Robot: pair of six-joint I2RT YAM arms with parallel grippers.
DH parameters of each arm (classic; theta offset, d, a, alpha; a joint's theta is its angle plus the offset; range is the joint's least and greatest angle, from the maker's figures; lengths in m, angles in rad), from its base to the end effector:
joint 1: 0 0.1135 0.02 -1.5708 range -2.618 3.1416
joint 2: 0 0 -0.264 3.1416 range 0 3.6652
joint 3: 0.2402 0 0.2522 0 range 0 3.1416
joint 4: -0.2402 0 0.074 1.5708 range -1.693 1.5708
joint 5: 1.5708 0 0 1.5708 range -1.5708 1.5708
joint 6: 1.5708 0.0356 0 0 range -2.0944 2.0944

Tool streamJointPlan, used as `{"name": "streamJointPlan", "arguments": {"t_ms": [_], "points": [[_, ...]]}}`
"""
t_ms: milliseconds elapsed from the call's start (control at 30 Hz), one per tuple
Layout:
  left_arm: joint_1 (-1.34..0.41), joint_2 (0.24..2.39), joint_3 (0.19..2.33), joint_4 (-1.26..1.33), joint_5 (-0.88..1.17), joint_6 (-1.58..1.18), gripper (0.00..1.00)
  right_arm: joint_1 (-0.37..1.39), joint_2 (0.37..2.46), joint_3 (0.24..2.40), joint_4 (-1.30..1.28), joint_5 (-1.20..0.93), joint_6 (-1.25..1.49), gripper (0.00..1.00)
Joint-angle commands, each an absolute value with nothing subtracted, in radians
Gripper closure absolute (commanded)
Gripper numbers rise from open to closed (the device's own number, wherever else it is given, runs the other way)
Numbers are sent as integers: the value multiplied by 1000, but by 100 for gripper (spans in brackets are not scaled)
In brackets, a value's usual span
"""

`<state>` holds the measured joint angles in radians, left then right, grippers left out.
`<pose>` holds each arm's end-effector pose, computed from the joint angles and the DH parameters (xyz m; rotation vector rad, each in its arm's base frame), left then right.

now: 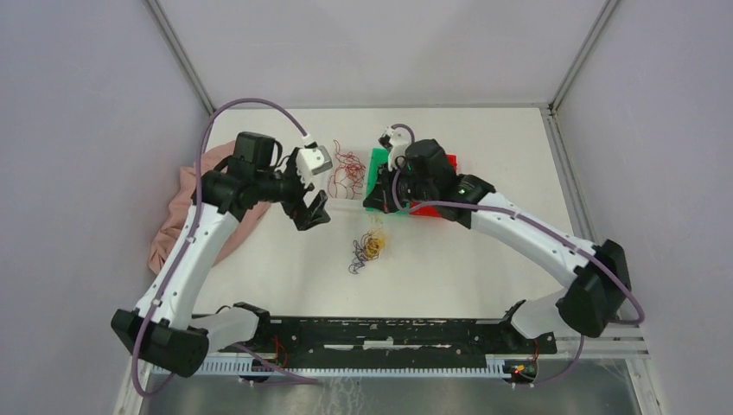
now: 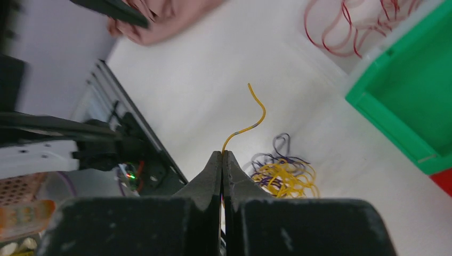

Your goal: Untangle the cables

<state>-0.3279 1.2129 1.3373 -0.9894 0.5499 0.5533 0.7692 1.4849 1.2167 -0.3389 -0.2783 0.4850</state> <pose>0.2125 -0.0920 0.3713 1.2122 2.0034 -0.5564 0.2363 0.2424 0.3077 -0.4989 2.2824 0.9793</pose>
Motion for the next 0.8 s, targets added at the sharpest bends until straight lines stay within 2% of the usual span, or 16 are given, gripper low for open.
{"name": "streamJointPlan", "arguments": {"t_ms": [0,133,300,767], "points": [[-326,1055,1233,-820,770,472,0,767,1354,1267,-201,-351,625,100],[-327,884,1044,-515,870,337,0,770,1313,1272,-63,-395,755,100],[-332,856,958,-300,941,193,1,786,1325,1334,56,-439,873,100],[-373,887,920,-97,1050,99,18,861,1416,1535,194,-442,979,100]]}}
